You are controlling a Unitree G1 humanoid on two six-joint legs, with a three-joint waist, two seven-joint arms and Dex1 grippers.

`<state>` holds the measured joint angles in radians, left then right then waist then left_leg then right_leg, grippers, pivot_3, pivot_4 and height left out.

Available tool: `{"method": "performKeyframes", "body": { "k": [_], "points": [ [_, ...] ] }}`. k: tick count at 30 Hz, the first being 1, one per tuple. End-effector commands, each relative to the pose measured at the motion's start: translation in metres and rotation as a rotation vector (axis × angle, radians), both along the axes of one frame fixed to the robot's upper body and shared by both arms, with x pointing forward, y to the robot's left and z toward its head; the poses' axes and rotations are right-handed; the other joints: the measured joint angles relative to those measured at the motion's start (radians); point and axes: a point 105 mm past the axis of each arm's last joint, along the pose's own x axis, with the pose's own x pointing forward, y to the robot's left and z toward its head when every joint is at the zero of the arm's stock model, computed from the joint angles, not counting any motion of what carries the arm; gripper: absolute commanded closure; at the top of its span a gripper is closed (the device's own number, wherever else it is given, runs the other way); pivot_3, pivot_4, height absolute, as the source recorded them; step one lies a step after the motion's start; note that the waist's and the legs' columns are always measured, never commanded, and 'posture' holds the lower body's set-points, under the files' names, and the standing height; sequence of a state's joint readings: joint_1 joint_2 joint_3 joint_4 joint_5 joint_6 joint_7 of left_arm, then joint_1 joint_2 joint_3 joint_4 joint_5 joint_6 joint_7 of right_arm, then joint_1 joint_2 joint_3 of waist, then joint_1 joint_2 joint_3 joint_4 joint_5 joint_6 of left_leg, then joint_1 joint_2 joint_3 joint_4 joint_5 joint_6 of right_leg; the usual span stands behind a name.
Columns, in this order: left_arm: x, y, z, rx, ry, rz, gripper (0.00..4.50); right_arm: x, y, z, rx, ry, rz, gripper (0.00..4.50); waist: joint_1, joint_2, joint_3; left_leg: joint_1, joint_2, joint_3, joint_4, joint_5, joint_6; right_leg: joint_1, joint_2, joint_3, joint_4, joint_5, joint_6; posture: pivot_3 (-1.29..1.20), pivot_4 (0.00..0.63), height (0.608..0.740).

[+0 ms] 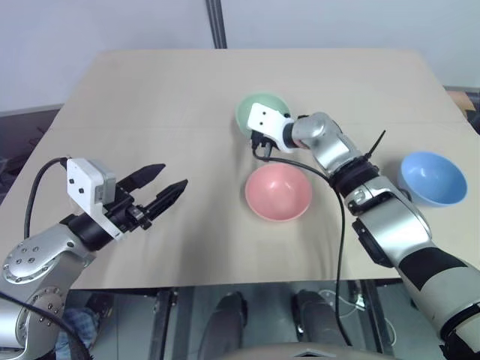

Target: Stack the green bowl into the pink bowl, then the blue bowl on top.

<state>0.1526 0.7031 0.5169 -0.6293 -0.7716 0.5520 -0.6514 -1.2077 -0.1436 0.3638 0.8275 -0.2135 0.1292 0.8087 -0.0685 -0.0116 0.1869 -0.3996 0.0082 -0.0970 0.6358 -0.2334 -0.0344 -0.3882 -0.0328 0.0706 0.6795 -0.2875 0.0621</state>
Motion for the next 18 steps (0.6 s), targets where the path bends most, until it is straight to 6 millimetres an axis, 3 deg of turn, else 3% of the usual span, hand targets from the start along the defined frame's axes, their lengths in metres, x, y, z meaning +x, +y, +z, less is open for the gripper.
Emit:
{"method": "performKeyframes", "body": {
  "k": [1, 9, 13, 18],
  "points": [
    [-0.003, -0.008, 0.006, 0.017, -0.028, -0.054, 1.42, -0.023, -0.001, 0.041, 0.046, -0.104, 0.123, 4.47, 0.004, 0.0, 0.0, 0.0, 0.0, 0.0, 0.0, 0.0, 0.0, 0.0, 0.0, 0.0, 0.0, 0.0, 0.0, 0.0, 0.15, 0.74],
    [0.001, -0.018, -0.001, 0.058, -0.008, -0.128, 1.42, -0.083, -0.03, 0.053, -0.034, -0.145, 0.305, 4.47, 0.009, 0.0, 0.0, -0.001, 0.0, -0.001, 0.0, 0.0, 0.0, 0.0, -0.001, -0.001, -0.001, 0.0, 0.0, 0.0, 0.15, 0.74],
    [0.007, -0.028, -0.002, 0.092, -0.004, -0.207, 1.42, -0.112, -0.054, 0.041, -0.129, -0.088, 0.352, 4.47, 0.012, 0.0, 0.0, -0.001, 0.0, -0.001, 0.0, 0.0, 0.0, 0.0, -0.001, -0.001, 0.0, 0.0, 0.0, 0.0, 0.15, 0.74],
    [0.015, -0.034, -0.003, 0.11, 0.001, -0.266, 1.42, -0.144, -0.069, 0.021, -0.225, -0.013, 0.429, 4.47, 0.013, 0.0, 0.0, -0.001, 0.0, 0.0, 0.001, 0.0, 0.0, 0.0, -0.001, -0.001, -0.001, 0.0, 0.0, 0.0, 0.15, 0.74]
  ]
}}
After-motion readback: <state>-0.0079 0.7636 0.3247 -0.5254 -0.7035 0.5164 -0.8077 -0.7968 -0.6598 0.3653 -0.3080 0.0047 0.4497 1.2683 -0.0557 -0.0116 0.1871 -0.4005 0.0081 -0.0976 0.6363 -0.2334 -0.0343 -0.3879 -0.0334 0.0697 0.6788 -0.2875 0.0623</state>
